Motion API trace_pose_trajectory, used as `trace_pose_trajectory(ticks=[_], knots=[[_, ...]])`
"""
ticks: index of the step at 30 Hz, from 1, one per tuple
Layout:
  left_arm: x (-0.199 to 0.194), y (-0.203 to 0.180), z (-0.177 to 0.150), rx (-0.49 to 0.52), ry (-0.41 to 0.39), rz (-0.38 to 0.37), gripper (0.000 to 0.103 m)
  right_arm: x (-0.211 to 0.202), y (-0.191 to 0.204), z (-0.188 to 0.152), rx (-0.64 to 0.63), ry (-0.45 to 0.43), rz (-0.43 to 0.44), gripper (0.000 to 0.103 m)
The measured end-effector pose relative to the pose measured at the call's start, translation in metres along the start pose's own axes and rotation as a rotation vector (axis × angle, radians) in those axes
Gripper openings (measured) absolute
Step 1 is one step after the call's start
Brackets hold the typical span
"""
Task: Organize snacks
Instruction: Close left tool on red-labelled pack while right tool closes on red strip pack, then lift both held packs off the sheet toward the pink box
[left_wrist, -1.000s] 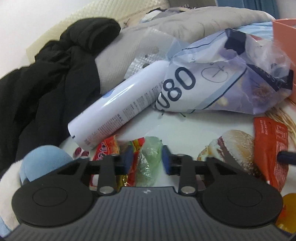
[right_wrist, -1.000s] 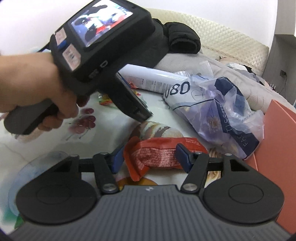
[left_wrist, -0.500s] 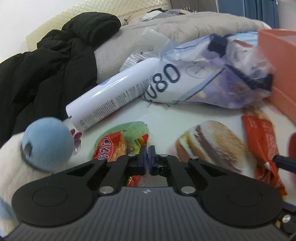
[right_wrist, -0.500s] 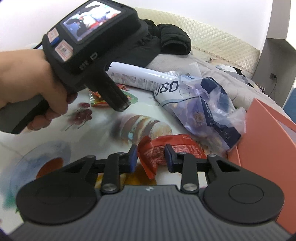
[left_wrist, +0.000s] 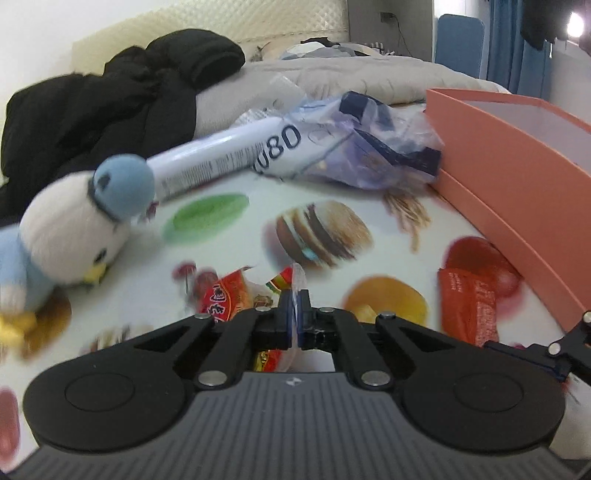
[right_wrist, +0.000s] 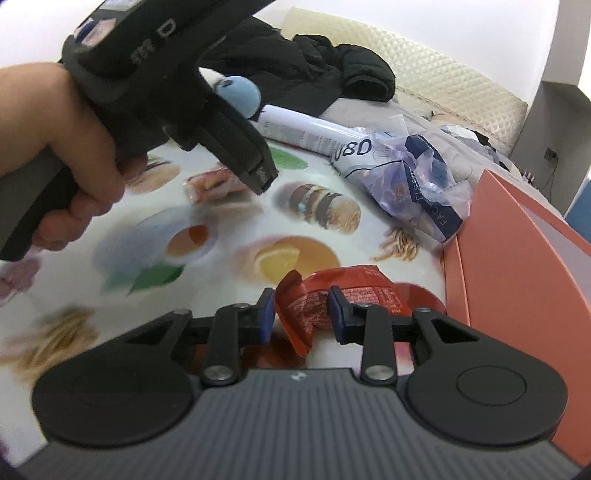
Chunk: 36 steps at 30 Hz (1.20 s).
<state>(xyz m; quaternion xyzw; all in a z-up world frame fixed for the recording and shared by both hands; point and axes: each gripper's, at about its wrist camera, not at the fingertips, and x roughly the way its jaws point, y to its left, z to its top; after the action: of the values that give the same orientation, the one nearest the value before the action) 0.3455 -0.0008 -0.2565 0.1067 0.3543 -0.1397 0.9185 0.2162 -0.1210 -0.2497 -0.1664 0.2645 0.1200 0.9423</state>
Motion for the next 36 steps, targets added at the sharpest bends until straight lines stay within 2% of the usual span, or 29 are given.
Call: trace_pose_trajectory(ticks=[5,11,16,18,19,20,21,22,23,27,28,32,36], knots=[[-0.038,-0.008,-0.026,-0.093,0.019,-0.022,0.003,-0.032,0.003,-0.013,0.006,0.01,0.039,0.034],[-0.087,-0.014,-0.056,-0.274,0.044,-0.058,0.003,-0.071,0.008,-0.035,-0.008,0.029,0.091,0.034],[-0.107,-0.024,-0.079,-0.324,0.083,-0.113,0.004,-0.099,0.008,-0.05,-0.036,0.044,0.132,0.034],[-0.111,-0.023,-0.083,-0.348,0.092,-0.129,0.007,-0.105,0.002,-0.053,-0.018,0.052,0.143,0.035],[-0.112,-0.02,-0.083,-0.365,0.094,-0.13,0.018,-0.107,-0.002,-0.055,0.002,0.053,0.149,0.036],[-0.115,-0.018,-0.083,-0.382,0.091,-0.129,0.038,-0.107,-0.006,-0.056,0.028,0.059,0.154,0.042],[-0.118,-0.015,-0.084,-0.399,0.083,-0.123,0.053,-0.107,-0.01,-0.056,0.052,0.067,0.159,0.048],[-0.122,-0.011,-0.084,-0.409,0.072,-0.11,0.076,-0.107,-0.013,-0.057,0.072,0.073,0.155,0.061],[-0.125,-0.008,-0.084,-0.412,0.058,-0.1,0.085,-0.107,-0.015,-0.058,0.087,0.079,0.149,0.066],[-0.133,0.003,-0.085,-0.382,0.056,-0.106,0.088,-0.111,-0.022,-0.057,0.149,0.083,0.156,0.069],[-0.133,0.006,-0.085,-0.36,0.056,-0.102,0.091,-0.111,-0.024,-0.057,0.173,0.086,0.16,0.076],[-0.128,0.012,-0.091,-0.203,0.075,-0.047,0.095,-0.108,-0.032,-0.052,0.282,0.091,0.176,0.078],[-0.116,0.021,-0.098,-0.073,0.11,-0.052,0.097,-0.1,-0.041,-0.045,0.406,0.113,0.163,0.078]])
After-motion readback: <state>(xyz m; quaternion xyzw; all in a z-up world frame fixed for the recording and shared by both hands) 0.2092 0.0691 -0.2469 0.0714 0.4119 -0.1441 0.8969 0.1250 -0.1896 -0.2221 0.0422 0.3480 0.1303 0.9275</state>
